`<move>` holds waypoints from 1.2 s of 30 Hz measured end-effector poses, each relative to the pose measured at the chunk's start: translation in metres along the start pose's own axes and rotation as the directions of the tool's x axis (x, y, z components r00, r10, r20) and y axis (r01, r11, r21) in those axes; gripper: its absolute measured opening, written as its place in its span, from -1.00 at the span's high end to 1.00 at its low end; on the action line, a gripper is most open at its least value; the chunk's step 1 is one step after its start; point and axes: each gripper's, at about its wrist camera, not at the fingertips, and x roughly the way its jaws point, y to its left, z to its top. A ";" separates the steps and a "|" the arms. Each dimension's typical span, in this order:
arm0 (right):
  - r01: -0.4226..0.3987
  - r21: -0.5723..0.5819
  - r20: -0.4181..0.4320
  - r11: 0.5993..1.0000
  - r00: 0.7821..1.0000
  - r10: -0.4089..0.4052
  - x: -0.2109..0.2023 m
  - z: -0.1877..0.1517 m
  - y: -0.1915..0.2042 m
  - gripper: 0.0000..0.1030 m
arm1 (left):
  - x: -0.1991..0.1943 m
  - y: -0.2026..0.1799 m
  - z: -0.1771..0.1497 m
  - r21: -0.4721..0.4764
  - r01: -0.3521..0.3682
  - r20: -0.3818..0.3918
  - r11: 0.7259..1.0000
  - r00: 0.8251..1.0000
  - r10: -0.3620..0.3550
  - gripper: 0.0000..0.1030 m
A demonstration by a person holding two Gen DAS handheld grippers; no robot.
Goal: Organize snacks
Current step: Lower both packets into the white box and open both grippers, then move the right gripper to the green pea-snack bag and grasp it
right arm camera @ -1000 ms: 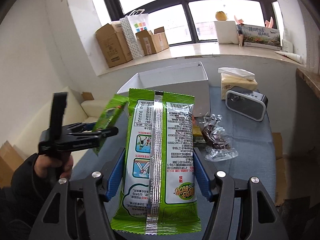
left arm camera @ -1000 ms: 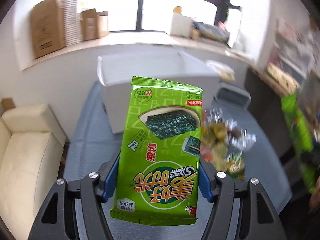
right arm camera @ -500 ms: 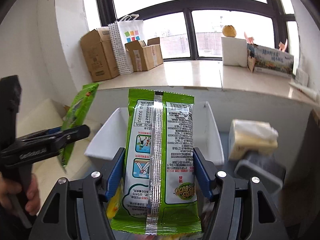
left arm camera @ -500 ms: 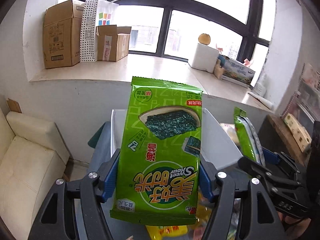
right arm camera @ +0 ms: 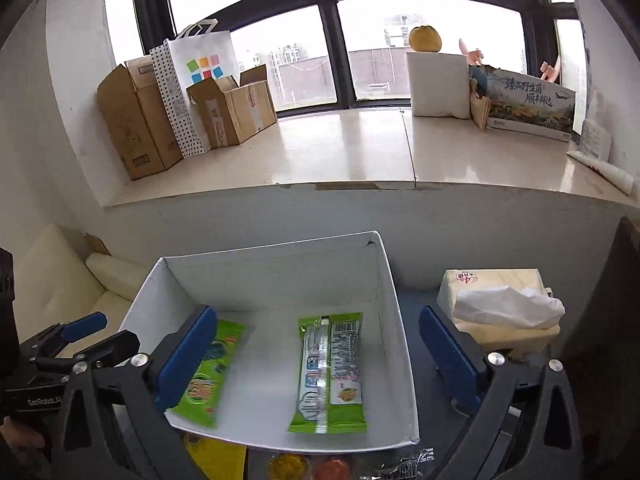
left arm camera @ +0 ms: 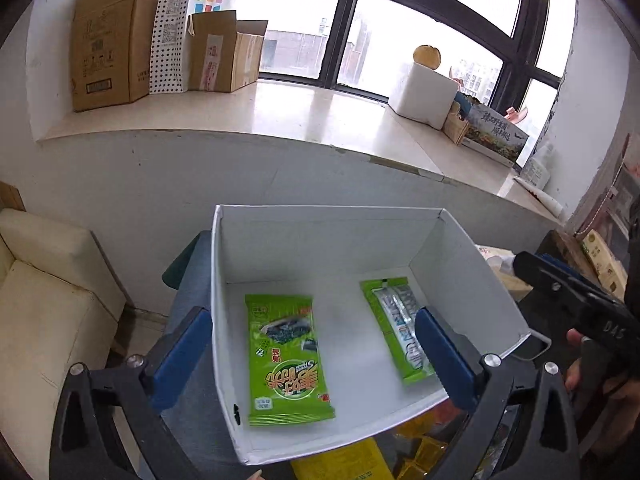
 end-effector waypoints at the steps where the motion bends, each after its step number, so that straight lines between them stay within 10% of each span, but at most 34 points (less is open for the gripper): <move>1: -0.001 -0.003 -0.001 1.000 1.000 0.001 -0.002 -0.003 0.000 -1.00 | -0.001 0.000 -0.002 0.002 0.007 -0.003 1.000 1.000 -0.007 -1.00; 10: -0.068 0.018 0.088 0.998 0.994 0.066 -0.052 -0.032 0.008 -1.00 | -0.039 -0.025 -0.036 0.168 -0.121 0.082 0.978 0.991 0.109 -1.00; 25: -0.062 -0.027 -0.003 0.998 0.998 0.062 -0.181 -0.179 0.009 -1.00 | -0.148 -0.066 -0.166 0.225 -0.023 0.063 0.974 0.998 0.009 -1.00; 36: 0.019 -0.090 -0.099 0.996 0.995 -0.028 -0.166 -0.247 0.018 -1.00 | -0.189 -0.071 -0.233 0.198 0.009 0.009 0.980 1.000 -0.011 -1.00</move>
